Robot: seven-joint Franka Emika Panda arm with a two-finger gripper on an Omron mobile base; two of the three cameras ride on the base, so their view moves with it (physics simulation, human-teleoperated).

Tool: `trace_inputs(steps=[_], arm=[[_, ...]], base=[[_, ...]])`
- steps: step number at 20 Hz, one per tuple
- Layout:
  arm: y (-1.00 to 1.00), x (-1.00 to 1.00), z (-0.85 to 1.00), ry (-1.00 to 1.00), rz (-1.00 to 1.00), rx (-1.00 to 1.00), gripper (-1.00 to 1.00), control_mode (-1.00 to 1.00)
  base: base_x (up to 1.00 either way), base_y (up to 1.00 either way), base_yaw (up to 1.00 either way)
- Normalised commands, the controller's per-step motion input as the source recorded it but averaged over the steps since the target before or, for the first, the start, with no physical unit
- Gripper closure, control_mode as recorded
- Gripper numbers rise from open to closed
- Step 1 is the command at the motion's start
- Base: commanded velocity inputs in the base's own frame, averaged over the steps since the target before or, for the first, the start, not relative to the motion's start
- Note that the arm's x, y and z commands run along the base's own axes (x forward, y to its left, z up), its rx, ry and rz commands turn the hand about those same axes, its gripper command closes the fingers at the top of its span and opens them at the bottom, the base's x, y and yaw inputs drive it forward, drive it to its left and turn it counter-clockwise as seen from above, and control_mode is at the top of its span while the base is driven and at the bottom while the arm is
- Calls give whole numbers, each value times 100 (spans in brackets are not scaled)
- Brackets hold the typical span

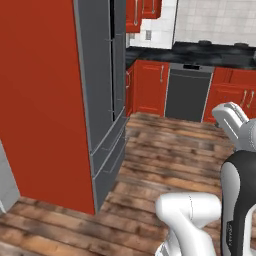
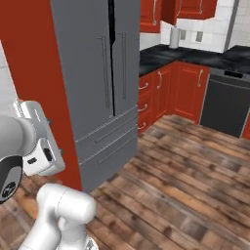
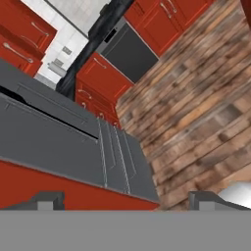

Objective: Close all open cabinet doors.

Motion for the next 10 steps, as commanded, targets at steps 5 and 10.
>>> trace_inputs(steps=[5, 10], arm=[[0, 0, 0, 0, 0, 0, -100, 100], [0, 0, 0, 0, 0, 0, -100, 100]], base=[[75, -50, -22], [83, -46, -21]])
